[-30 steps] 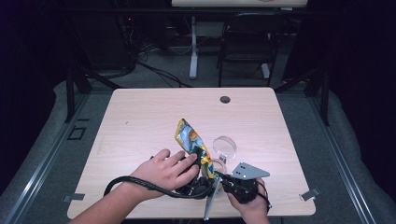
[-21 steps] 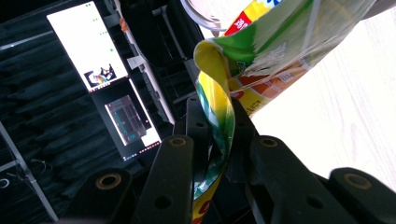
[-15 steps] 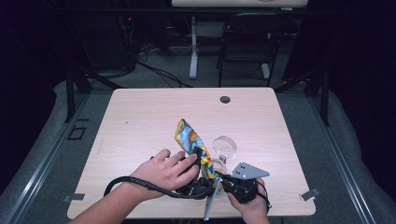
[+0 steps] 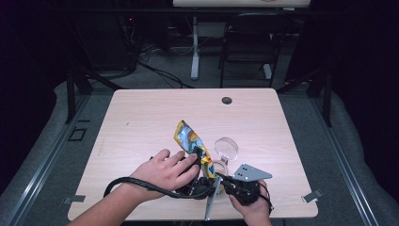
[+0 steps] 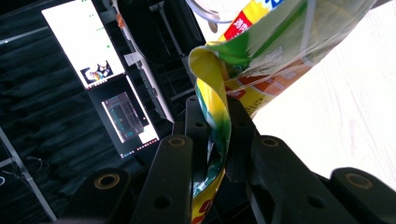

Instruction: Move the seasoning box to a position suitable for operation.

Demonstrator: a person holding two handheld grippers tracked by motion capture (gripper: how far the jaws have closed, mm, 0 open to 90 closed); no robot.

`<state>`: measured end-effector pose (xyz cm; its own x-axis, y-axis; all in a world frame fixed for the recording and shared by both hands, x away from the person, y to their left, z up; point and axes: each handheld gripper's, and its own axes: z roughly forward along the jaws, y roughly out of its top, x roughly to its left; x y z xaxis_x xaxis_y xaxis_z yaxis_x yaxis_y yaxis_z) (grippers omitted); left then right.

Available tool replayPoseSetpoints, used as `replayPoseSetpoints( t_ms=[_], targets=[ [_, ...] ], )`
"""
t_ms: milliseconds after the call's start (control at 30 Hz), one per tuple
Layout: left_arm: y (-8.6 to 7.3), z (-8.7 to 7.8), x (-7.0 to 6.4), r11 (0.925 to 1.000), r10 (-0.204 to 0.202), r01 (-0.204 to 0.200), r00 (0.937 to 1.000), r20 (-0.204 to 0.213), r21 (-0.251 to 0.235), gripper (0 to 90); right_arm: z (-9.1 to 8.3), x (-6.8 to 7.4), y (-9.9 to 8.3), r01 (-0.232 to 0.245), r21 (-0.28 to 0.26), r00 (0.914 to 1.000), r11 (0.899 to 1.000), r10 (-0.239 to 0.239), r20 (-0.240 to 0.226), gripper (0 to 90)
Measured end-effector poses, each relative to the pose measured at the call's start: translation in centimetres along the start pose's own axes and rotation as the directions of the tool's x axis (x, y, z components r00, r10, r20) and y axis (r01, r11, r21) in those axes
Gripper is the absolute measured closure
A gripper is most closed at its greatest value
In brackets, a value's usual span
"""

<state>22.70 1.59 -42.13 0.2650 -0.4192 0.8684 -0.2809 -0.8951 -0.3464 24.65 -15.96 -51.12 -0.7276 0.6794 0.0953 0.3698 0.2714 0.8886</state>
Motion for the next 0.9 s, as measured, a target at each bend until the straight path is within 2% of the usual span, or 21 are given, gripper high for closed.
replayPoseSetpoints(
  t_ms=[100,167,200,300,467,600,667,767,900],
  targets=[
    [0.02,-0.03,0.00,1.0000,-0.002,0.002,0.9999,0.010,0.002,83.0,-0.03,-0.02,0.02,-0.002,-0.010,1.0000,1.000,0.002,-0.001,90.0],
    [0.12,-0.02,-0.04,1.0000,0.001,-0.001,1.0000,0.003,-0.002,83.2,-0.01,-0.04,0.00,-0.002,-0.007,1.0000,1.000,0.002,-0.002,90.0],
    [0.22,-0.08,0.11,0.9998,0.022,-0.022,0.9998,-0.004,0.001,83.3,-0.01,-0.03,0.00,0.000,0.000,1.0000,1.000,0.000,0.001,90.0],
    [0.23,-0.08,0.07,1.0000,0.007,-0.007,1.0000,-0.003,-0.003,83.3,-0.05,-0.10,-0.01,-0.003,-0.001,1.0000,1.000,0.003,0.005,90.0],
    [0.49,-0.08,0.03,0.9998,0.020,-0.020,0.9998,0.007,-0.001,83.6,-0.01,-0.36,-0.14,-0.015,0.003,0.9998,1.000,0.015,0.013,90.0],
    [0.44,-0.03,0.18,1.0000,-0.002,0.002,0.9999,0.015,-0.001,83.5,-0.04,-0.10,-0.05,-0.004,0.007,1.0000,1.000,0.004,0.004,90.0],
    [0.43,-0.07,0.32,1.0000,0.005,-0.005,0.9999,0.014,-0.001,83.3,-0.04,0.05,0.01,0.003,0.006,1.0000,1.000,-0.003,-0.002,90.0],
    [0.47,-0.10,0.42,0.9998,0.018,-0.018,0.9998,-0.009,-0.004,83.1,-0.07,-0.01,0.00,-0.002,0.002,1.0000,1.000,0.002,-0.007,90.0],
    [0.42,-0.03,0.56,0.9999,0.010,-0.010,1.0000,0.001,-0.009,83.2,-0.17,-0.08,0.00,-0.011,-0.005,0.9999,1.000,0.011,-0.008,90.0]
  ],
)
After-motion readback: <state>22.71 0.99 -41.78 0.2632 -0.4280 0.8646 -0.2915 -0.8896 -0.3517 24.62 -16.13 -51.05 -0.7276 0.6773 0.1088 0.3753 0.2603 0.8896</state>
